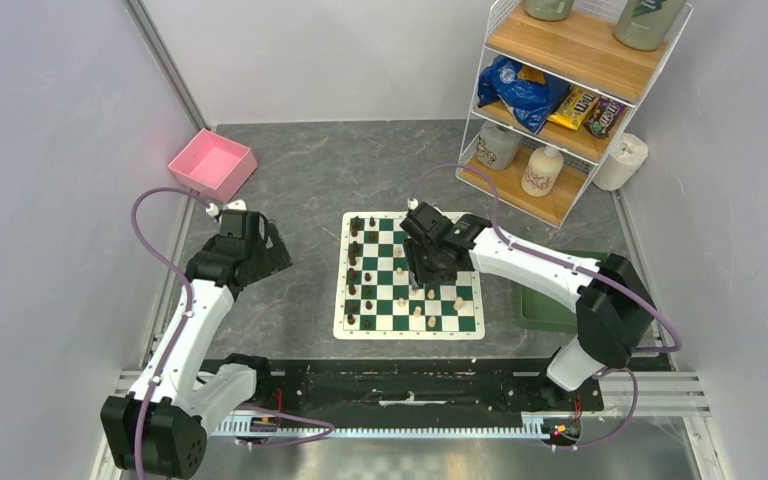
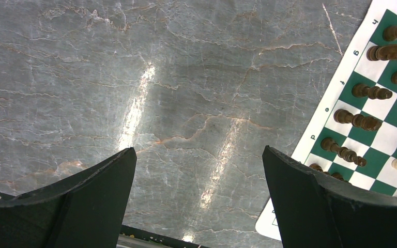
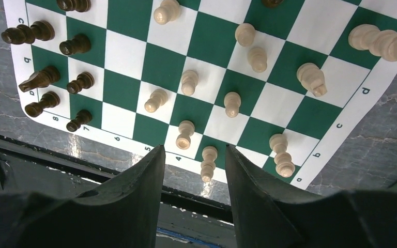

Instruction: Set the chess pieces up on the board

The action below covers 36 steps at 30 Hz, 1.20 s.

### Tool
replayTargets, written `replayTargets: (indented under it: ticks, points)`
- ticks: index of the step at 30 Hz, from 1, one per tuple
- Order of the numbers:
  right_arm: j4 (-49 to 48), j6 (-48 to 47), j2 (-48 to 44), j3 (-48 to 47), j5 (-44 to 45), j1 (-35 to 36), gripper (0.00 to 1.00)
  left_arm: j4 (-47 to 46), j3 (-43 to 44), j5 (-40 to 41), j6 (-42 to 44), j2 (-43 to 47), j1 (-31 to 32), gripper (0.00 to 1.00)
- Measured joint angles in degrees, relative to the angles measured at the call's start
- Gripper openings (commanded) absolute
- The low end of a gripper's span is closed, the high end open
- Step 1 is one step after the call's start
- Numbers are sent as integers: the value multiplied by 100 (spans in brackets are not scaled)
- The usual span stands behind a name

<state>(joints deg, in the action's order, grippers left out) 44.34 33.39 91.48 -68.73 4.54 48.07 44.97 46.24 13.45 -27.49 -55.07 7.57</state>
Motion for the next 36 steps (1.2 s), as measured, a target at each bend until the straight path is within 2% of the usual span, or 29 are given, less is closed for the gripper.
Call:
replayTargets:
  ticks: [9, 17, 22, 25, 36]
  points:
    - [72, 17, 0, 52, -28, 243, 52, 0, 0, 0, 0, 0, 0, 100]
    - [328, 118, -201, 557, -31, 260, 52, 0, 0, -2, 0, 0, 0, 100]
    - [415, 133, -260, 625, -90, 260, 50, 0, 0, -4, 0, 0, 0, 100]
    - [411, 140, -227, 623, -166, 260, 45, 0, 0, -2, 0, -2, 0, 100]
    - [396, 155, 28, 623, -387, 262, 44, 0, 0, -2, 0, -2, 0, 99]
